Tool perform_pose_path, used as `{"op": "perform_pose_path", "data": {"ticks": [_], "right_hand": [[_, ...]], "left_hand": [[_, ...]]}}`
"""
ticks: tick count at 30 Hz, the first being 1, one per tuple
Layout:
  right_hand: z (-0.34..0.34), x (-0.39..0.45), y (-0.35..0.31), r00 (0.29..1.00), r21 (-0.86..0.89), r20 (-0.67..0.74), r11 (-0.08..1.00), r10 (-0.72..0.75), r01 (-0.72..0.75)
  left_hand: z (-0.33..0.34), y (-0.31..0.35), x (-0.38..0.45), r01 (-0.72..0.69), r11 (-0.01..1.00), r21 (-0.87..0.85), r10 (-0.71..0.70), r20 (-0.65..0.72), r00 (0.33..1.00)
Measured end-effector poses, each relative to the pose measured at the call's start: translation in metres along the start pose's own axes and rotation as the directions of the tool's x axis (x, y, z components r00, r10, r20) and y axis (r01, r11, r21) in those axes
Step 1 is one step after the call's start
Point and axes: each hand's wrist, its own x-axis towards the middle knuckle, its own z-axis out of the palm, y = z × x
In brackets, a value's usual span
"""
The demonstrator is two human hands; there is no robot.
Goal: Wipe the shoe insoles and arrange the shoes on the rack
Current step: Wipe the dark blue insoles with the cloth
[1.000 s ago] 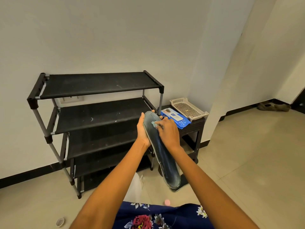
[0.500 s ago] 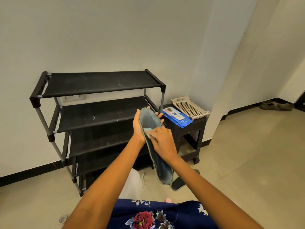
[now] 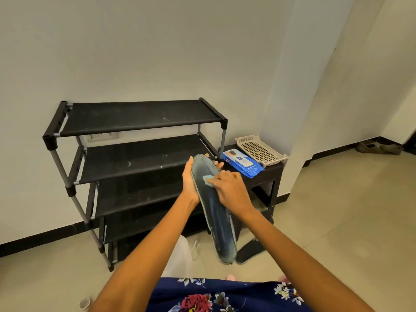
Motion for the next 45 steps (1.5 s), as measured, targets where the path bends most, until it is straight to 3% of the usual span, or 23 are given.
{"op": "perform_pose_path", "data": {"ticks": [3,6,7,10,12,15,18,20,24,26,30,35,38,41,45], "right_hand": [[0.003,0.012,0.000,0.987,0.056,-0.030,0.987,0.155,-0.153],[0.003,0.000,-0.025,0.996,0.366,0.045,0.927,0.073,-0.085],[0.002,-0.008,-0.027,0.998,0.381,0.058,0.924,0.017,-0.038],[0.002,-0.014,-0.012,0.997,0.101,0.028,0.992,-0.073,0.070],[0.001,-0.009,-0.008,0.998,0.003,0.063,1.000,0.021,-0.022],[0.004,0.000,-0.023,0.986,0.071,0.143,0.993,0.087,-0.098],[0.005,-0.012,-0.024,0.979,0.103,0.189,0.993,-0.072,0.053],[0.003,-0.017,-0.008,0.966,0.056,0.236,0.994,-0.104,0.093],[0.000,-0.001,0.003,0.979,-0.001,0.189,0.997,0.077,-0.079],[0.001,0.007,-0.012,0.978,0.095,0.191,0.990,0.081,-0.100],[-0.002,-0.009,-0.018,0.966,0.307,0.234,0.951,-0.107,0.031],[-0.004,-0.028,0.000,0.969,0.511,0.169,0.825,0.181,-0.243],[-0.001,-0.019,-0.003,0.969,0.540,0.120,0.804,0.218,-0.248],[0.000,-0.002,0.000,0.936,0.542,0.008,0.785,0.353,-0.300],[0.004,0.005,0.004,0.893,0.496,0.005,0.774,0.450,-0.393]], "left_hand": [[0.001,-0.007,0.000,0.007,0.997,0.078,-0.007,-0.002,1.000],[-0.001,-0.002,0.001,0.007,1.000,0.019,-0.007,0.004,1.000],[-0.005,0.001,0.004,-0.003,1.000,-0.006,0.004,0.009,1.000],[-0.011,0.001,0.004,0.008,0.998,-0.063,-0.005,0.043,0.999],[-0.008,-0.005,0.001,0.020,1.000,0.000,-0.020,0.050,0.999],[0.000,-0.008,0.000,-0.004,0.999,0.050,0.001,0.059,0.998],[-0.003,0.000,0.002,0.008,1.000,-0.020,-0.007,0.070,0.998],[-0.009,0.006,0.004,0.034,0.999,0.004,-0.034,0.078,0.996],[-0.005,0.003,0.007,0.044,0.994,0.097,-0.045,0.015,0.999],[-0.003,0.004,0.005,0.019,0.996,0.087,-0.020,0.016,1.000],[-0.015,0.012,0.002,0.005,1.000,-0.022,-0.005,0.006,1.000],[-0.016,0.018,0.006,-0.018,0.995,-0.103,0.015,-0.027,1.000],[-0.010,0.014,0.009,0.020,0.994,-0.103,-0.024,-0.033,0.999],[-0.005,0.006,0.007,0.072,0.996,-0.057,-0.072,-0.008,0.997],[-0.005,-0.012,-0.004,0.015,1.000,-0.017,-0.015,0.012,1.000]]}}
